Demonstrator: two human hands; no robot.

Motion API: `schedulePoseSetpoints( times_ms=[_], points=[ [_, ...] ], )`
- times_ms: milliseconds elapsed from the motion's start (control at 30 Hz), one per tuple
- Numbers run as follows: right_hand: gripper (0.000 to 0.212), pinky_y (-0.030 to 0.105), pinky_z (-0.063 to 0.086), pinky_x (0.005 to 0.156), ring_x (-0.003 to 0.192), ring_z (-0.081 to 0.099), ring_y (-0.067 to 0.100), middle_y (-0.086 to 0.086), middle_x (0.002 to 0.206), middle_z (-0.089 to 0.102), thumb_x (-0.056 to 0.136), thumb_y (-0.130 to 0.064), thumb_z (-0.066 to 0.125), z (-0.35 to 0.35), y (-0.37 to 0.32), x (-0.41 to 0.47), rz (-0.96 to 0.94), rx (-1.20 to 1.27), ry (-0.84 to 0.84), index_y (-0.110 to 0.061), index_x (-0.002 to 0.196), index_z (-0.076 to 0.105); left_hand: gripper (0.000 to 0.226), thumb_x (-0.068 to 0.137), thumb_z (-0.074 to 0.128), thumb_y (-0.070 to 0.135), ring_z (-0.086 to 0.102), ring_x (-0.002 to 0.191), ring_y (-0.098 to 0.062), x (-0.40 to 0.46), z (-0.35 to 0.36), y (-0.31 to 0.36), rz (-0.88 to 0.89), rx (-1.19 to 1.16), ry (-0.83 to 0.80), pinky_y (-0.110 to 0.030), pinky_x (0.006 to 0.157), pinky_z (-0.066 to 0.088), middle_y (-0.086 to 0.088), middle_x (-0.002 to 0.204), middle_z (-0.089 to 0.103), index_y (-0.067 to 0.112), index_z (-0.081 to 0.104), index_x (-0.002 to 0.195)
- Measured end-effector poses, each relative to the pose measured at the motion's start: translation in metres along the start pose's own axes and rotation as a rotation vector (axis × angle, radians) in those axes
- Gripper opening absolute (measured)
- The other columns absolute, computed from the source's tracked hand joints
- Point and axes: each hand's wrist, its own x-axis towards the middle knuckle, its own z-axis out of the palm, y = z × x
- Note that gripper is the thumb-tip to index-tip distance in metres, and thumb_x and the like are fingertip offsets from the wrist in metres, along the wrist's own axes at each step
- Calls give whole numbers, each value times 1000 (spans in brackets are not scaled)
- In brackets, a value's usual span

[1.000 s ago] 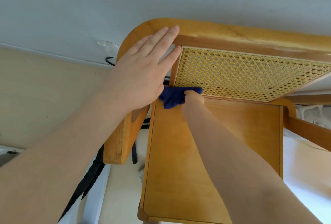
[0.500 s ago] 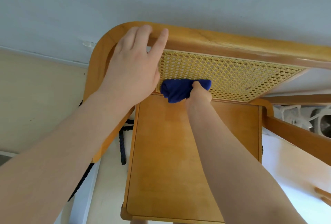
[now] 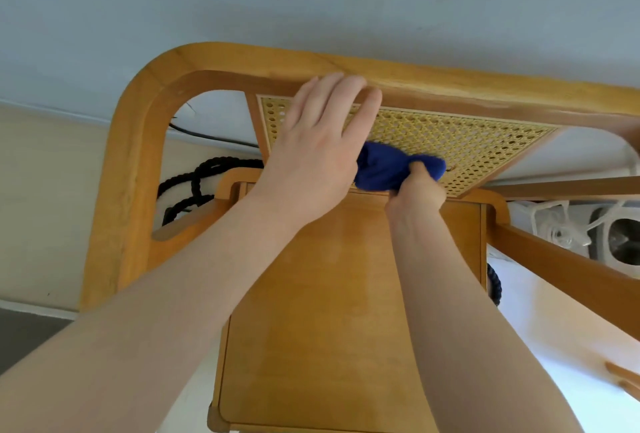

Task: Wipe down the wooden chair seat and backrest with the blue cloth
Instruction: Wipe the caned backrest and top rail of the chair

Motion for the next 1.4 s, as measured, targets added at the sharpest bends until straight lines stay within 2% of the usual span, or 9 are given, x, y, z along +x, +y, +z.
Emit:
schedulePoseSetpoints(
  times_ms=[100, 367, 467, 700, 900, 1033, 1167, 1267, 1400],
  points=[
    [43, 36, 46, 94, 124, 52, 31, 15, 139, 48, 94, -10, 49, -24, 6, 31, 122, -220, 58, -3, 136, 40, 59, 71, 61, -6, 37, 128, -36, -6, 7, 5, 0, 22, -7, -47, 111, 17, -22, 135, 45, -1, 49, 129],
    [46, 32, 35, 105, 137, 36, 23, 10, 150, 33, 101, -17, 35, -48, -10, 50, 335, -150, -36, -3, 144, 26, 75, 69, 59, -14, 28, 136, -32, 22, 19, 45, 49, 19, -16, -42, 112, 10, -19, 147, 31, 1, 36, 138],
    [48, 31, 31, 109, 139, 33, 25, 12, 153, 29, 102, -16, 34, -44, -29, 51, 324, 7, -49, -3, 146, 20, 75, 71, 58, -14, 30, 136, -30, 34, 23, 51, 54, -9, -12, -39, 112, 12, -17, 147, 33, 0, 32, 140],
    [44, 36, 42, 94, 130, 45, 29, 13, 146, 38, 101, -14, 39, -56, -37, 49, 63, 259, -184, -10, 144, 28, 69, 77, 53, -12, 27, 137, -30, 35, 28, 49, 44, -35, -43, -39, 113, 11, -16, 148, 31, 0, 30, 142],
    [46, 23, 22, 111, 142, 26, 17, 8, 154, 25, 103, -17, 27, -40, -35, 58, 382, 10, -33, 0, 145, 19, 71, 76, 54, -11, 26, 138, -31, 33, 32, 53, 26, -19, -24, -40, 114, 12, -16, 148, 30, 0, 30, 142],
    [46, 33, 41, 95, 133, 42, 27, 13, 148, 37, 100, -10, 40, -51, -34, 48, 194, 199, -135, -6, 145, 28, 71, 75, 54, -12, 26, 138, -31, 34, 30, 54, 37, -28, -35, -40, 113, 12, -17, 148, 30, 0, 30, 142],
    [40, 33, 45, 92, 127, 49, 28, 14, 140, 47, 99, -6, 42, -51, -42, 33, 55, 322, -225, -6, 139, 37, 74, 75, 54, -10, 22, 139, -30, 34, 29, 54, 27, -22, -60, -39, 114, 9, -16, 150, 27, 0, 27, 143],
    [37, 33, 47, 85, 123, 52, 29, 14, 137, 50, 99, -6, 41, -47, -39, 29, 63, 137, -128, -6, 135, 41, 74, 76, 54, -10, 22, 139, -30, 33, 31, 54, 25, -20, -53, -39, 114, 9, -16, 150, 26, 0, 25, 143],
    [42, 34, 40, 101, 134, 41, 28, 12, 147, 38, 100, -8, 32, -41, -46, 25, 242, -51, -97, -4, 142, 31, 74, 76, 54, -11, 22, 139, -30, 33, 29, 55, 22, -22, -57, -39, 114, 10, -16, 150, 26, 1, 26, 143]
  ],
)
